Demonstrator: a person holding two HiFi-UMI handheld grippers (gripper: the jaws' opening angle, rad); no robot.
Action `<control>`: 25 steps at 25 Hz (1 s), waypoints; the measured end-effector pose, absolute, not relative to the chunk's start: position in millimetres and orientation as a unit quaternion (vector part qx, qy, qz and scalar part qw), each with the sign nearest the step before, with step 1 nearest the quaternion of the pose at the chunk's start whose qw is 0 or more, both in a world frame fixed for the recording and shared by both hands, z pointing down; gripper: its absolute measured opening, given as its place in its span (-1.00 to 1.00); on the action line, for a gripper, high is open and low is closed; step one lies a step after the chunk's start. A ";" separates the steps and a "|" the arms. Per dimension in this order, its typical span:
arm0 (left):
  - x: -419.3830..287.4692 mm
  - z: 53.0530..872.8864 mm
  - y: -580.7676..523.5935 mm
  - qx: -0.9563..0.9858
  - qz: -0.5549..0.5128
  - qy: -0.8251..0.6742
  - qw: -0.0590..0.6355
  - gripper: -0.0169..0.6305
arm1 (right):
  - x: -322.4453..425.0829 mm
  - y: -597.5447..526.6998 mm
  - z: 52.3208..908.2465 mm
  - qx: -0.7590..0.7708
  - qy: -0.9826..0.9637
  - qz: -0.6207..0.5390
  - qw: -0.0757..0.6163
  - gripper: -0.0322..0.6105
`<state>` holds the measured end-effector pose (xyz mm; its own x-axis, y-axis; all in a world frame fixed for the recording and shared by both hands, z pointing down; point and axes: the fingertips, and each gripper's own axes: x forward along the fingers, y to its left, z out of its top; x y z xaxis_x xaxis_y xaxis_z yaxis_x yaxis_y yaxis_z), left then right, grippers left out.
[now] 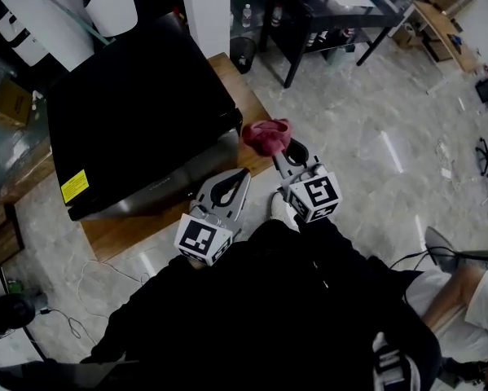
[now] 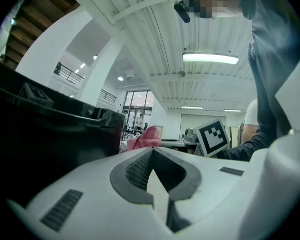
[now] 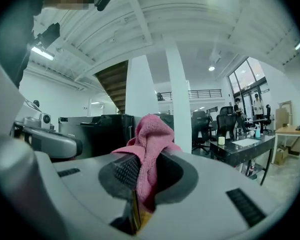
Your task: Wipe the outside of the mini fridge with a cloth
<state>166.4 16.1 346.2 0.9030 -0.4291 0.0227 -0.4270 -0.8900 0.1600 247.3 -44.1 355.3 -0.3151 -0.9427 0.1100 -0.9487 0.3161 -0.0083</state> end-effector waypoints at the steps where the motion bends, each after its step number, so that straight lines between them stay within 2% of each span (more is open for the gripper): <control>1: 172.6 345.8 14.2 0.972 -0.005 -0.222 0.078 -0.93 | 250.5 -49.0 350.7 0.576 -0.816 0.028 0.041 -0.72; 13: 269.4 335.6 -40.4 0.947 0.009 -0.316 0.058 -0.93 | 264.8 -134.5 314.9 0.357 -0.934 -0.032 0.010 -0.72; 20: 271.3 344.5 -73.3 0.911 0.018 -0.407 0.055 -0.93 | 221.0 -159.3 312.1 0.211 -0.974 -0.081 0.002 -0.72; 25: 264.9 355.8 -79.3 0.885 0.015 -0.462 0.049 -0.93 | 217.1 -161.6 331.9 0.166 -0.984 -0.058 -0.021 -0.73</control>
<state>264.9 -79.3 355.8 0.5723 -0.8169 0.0716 -0.8199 -0.5679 0.0732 217.1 -161.6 331.9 -0.9440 -0.3244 -0.0604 -0.3293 0.9380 0.1081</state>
